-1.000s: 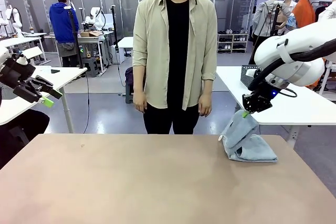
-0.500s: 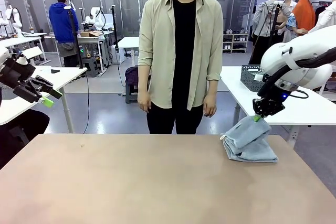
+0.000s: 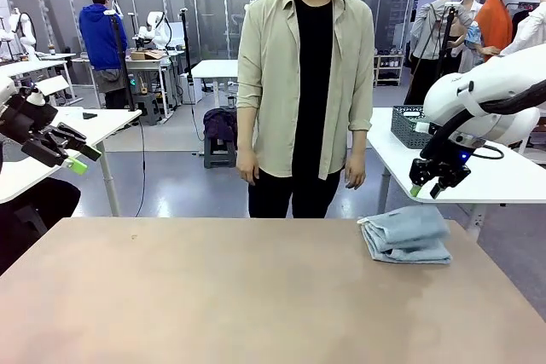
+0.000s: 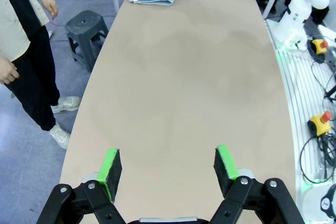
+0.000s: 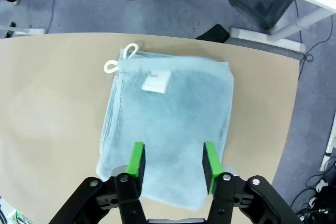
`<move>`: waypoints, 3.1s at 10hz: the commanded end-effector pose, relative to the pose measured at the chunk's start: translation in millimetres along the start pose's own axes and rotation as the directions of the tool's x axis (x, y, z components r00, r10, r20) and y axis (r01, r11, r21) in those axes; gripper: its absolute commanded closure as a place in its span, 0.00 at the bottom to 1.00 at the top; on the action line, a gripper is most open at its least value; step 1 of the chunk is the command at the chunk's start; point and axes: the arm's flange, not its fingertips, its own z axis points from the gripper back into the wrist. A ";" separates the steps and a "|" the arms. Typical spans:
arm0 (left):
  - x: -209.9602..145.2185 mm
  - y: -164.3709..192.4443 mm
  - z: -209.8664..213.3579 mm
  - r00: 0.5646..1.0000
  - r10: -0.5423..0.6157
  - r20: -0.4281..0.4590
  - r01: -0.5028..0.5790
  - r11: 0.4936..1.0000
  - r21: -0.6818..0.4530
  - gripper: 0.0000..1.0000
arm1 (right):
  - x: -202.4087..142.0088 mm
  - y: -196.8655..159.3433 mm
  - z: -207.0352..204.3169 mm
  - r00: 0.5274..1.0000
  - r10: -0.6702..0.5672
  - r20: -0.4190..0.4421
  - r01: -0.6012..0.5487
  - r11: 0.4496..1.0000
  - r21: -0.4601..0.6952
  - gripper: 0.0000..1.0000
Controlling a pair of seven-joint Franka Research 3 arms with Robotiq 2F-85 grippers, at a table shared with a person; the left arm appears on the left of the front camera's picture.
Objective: Fold the towels and place them in the basket.
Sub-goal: Stack the folded Towel with hook on the right side of the table.
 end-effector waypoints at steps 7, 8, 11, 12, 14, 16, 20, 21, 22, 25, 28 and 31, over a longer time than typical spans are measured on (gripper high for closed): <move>1.8 -1.5 1.5 1.000 0.001 -0.015 -0.001 1.000 0.004 0.10 | -88.9 77.5 160.7 0.992 -0.089 -0.088 0.080 0.991 -0.104 0.00; 1.8 -1.5 1.5 1.000 0.001 -0.015 -0.001 1.000 0.004 0.10 | -107.4 88.6 196.2 0.994 -0.092 -0.063 0.084 0.989 -0.122 0.00; 1.8 -1.5 1.5 1.000 0.001 -0.015 -0.001 1.000 0.004 0.10 | -146.6 88.2 278.2 0.996 -0.094 -0.003 0.093 0.993 -0.065 0.00; 1.8 -1.5 1.5 1.000 0.001 -0.015 -0.001 1.000 0.004 0.10 | -161.6 95.3 296.6 0.996 -0.084 0.004 0.084 0.994 -0.066 0.00; 1.8 -1.5 1.5 1.000 0.001 -0.015 -0.001 1.000 0.004 0.10 | -184.7 117.8 322.3 0.999 -0.033 -0.002 0.033 0.996 -0.078 0.00; 1.8 -1.5 1.5 1.000 0.001 -0.015 -0.001 1.000 0.004 0.10 | -191.1 121.8 326.2 1.000 -0.020 -0.014 0.019 0.997 -0.080 0.00; 1.8 -1.5 1.5 1.000 0.001 -0.015 -0.001 1.000 0.004 0.10 | -191.7 102.5 311.7 0.996 -0.039 -0.082 0.035 0.998 -0.055 0.00; 1.8 -1.5 1.5 1.000 0.001 -0.015 -0.001 1.000 0.004 0.10 | -194.9 103.0 311.5 0.997 -0.025 -0.070 0.021 0.999 -0.047 0.00; 1.8 -1.5 1.5 1.000 0.001 -0.015 -0.001 1.000 0.004 0.10 | -194.2 105.6 305.3 0.999 -0.003 -0.050 0.001 0.999 -0.037 0.00; 1.8 -1.5 1.5 1.000 0.001 -0.015 -0.001 1.000 0.004 0.10 | -187.9 104.6 309.8 0.996 -0.052 -0.068 0.049 0.997 -0.056 0.00; 1.8 -1.5 1.5 1.000 0.001 -0.015 -0.001 1.000 0.004 0.10 | -188.1 104.5 309.7 0.997 -0.043 -0.067 0.039 0.998 -0.054 0.00; 16.9 -5.4 49.9 0.936 0.346 -0.065 -0.347 0.938 0.001 0.10 | -181.8 99.5 346.3 0.986 -0.134 -0.101 0.156 0.955 0.251 0.00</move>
